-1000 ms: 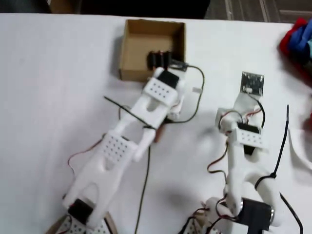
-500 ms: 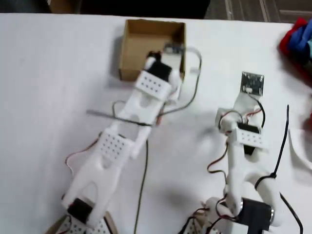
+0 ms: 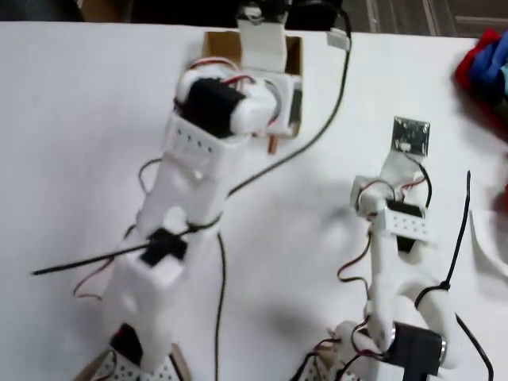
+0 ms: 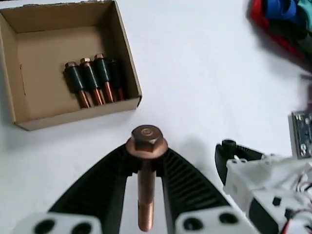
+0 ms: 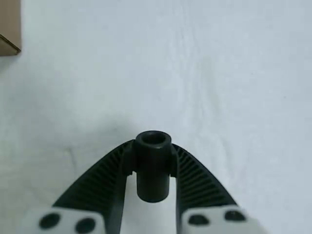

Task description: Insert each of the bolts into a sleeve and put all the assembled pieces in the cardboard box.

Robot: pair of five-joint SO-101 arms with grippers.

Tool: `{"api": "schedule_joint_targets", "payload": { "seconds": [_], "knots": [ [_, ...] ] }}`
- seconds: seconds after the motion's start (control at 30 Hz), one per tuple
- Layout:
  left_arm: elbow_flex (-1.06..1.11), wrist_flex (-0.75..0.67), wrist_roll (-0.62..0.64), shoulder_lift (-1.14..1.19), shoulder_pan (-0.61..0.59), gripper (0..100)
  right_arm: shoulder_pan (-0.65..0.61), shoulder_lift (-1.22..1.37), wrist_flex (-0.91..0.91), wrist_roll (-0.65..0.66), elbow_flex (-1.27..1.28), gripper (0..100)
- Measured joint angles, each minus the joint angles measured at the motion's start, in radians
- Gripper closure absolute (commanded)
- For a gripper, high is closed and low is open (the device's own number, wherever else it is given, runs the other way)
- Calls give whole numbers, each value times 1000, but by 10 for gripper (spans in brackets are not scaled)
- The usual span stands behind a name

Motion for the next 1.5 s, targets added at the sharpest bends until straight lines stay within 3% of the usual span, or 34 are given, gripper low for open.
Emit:
{"api": "schedule_joint_targets", "payload": {
  "seconds": [0.13, 0.27, 0.47, 0.67, 0.83, 0.97, 1.13, 1.27, 1.4, 1.5],
  "knots": [
    [336, 0, -2, -241, 28, 976, 0, 0, 0, 0, 0, 978],
    [637, -141, 0, -445, 3, 976, 0, 0, 0, 0, 0, 978],
    [1097, -654, -2, -488, -109, 976, -60, 0, -55, 0, 6, 978],
    [1452, -1192, -3, -486, -135, 976, -149, -6, -155, 0, 61, 978],
    [1571, -1430, -20, -535, -146, 976, -229, -72, -233, 0, 143, 978],
    [1672, -1468, -103, -677, -138, 976, -278, -110, -453, 0, 298, 978],
    [1791, -1493, -138, -862, -114, 976, -287, -121, -977, 0, 537, 978],
    [1792, -1631, -138, -876, -72, 975, -292, -84, -1358, 0, 605, 978],
    [1791, -1771, -150, -827, 12, 975, -318, 21, -1514, 0, 606, 978],
    [1792, -1817, -236, -795, 77, 975, -353, 124, -1625, 0, 606, 978]
  ]
}}
